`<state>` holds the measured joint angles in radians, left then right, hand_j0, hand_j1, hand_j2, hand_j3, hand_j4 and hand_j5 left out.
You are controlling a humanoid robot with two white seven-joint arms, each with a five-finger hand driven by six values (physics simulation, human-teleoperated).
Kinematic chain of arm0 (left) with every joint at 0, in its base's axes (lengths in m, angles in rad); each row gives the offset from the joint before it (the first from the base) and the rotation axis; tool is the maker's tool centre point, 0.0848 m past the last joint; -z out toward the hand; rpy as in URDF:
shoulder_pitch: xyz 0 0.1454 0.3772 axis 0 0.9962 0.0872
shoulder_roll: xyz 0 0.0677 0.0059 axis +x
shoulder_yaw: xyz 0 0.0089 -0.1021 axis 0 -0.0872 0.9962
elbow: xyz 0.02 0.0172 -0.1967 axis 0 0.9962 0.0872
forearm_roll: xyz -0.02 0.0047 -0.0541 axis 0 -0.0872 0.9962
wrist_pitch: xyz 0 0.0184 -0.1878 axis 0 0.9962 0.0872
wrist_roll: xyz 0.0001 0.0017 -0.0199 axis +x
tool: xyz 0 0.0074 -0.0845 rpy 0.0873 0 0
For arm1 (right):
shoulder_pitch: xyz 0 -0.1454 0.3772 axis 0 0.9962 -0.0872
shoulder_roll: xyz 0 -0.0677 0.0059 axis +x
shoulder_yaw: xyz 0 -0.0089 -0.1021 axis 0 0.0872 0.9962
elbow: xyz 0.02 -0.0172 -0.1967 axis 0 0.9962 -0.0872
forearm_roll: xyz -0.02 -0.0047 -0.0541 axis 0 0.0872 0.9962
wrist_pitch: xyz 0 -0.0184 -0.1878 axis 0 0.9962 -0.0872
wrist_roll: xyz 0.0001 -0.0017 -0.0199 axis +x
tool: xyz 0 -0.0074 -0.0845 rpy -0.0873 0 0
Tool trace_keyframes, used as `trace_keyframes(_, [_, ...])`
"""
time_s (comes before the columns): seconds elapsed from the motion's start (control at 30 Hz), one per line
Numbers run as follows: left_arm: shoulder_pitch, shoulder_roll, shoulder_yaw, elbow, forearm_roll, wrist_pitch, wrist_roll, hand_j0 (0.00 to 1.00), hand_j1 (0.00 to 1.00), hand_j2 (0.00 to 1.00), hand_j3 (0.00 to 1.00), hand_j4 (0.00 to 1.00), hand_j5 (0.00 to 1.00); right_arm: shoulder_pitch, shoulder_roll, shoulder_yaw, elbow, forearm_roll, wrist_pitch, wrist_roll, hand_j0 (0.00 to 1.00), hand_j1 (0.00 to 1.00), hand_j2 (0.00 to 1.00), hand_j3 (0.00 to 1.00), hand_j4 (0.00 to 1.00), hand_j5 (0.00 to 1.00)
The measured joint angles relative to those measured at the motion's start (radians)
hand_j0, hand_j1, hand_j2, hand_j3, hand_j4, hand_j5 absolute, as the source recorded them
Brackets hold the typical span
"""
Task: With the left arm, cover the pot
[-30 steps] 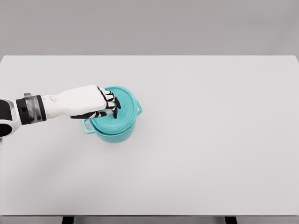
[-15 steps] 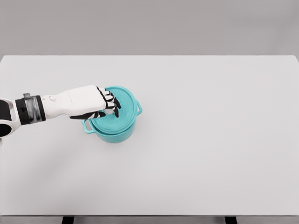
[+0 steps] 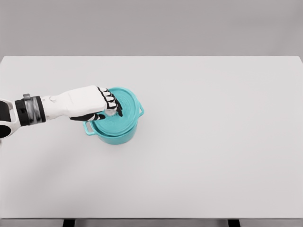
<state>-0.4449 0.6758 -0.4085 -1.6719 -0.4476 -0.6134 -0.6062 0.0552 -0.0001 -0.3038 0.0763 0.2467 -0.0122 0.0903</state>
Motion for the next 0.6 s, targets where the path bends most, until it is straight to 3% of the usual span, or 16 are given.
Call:
trace_keyframes(0.23, [-0.005,0.001,0.004,0.000,0.004,0.000,0.000,0.66,0.66,0.66,0.66,0.66,0.66,0.000,0.000,0.000,0.000,0.000,0.000,0.000,1.00,1.00,1.00,1.00,1.00,1.00])
trace_keyframes(0.6, [-0.008,0.002,0.007,-0.001,0.008,0.000,0.000,0.75,0.75,0.75,0.75,0.75,0.75,0.000,0.000,0.000,0.000,0.000,0.000,0.000,1.00,1.00,1.00,1.00,1.00,1.00])
